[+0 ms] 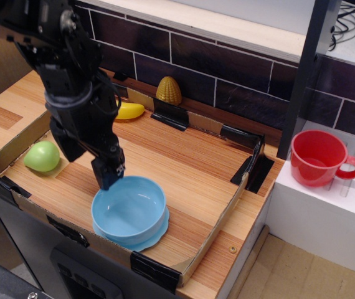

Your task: Take bowl off plate

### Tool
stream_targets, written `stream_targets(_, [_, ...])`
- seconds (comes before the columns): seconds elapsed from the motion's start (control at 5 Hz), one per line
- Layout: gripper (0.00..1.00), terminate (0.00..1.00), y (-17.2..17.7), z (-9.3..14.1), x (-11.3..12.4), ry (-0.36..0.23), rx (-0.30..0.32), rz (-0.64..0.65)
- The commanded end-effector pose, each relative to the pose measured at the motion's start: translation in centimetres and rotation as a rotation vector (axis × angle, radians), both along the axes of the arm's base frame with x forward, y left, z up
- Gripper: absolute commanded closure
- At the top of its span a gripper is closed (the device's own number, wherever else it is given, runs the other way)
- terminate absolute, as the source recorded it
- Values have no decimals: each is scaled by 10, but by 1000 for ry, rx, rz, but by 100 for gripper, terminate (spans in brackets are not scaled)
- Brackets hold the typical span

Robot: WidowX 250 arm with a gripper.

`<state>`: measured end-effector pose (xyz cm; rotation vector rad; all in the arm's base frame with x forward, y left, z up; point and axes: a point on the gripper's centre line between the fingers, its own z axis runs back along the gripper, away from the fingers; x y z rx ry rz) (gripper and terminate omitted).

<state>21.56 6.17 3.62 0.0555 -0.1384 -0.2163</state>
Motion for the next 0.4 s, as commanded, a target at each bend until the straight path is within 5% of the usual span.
stream_targets(0.0, [0,0,2,-13,0,17,-3,-11])
stream_targets(0.2, [100,0,1,-12,-1,19,-21,-16])
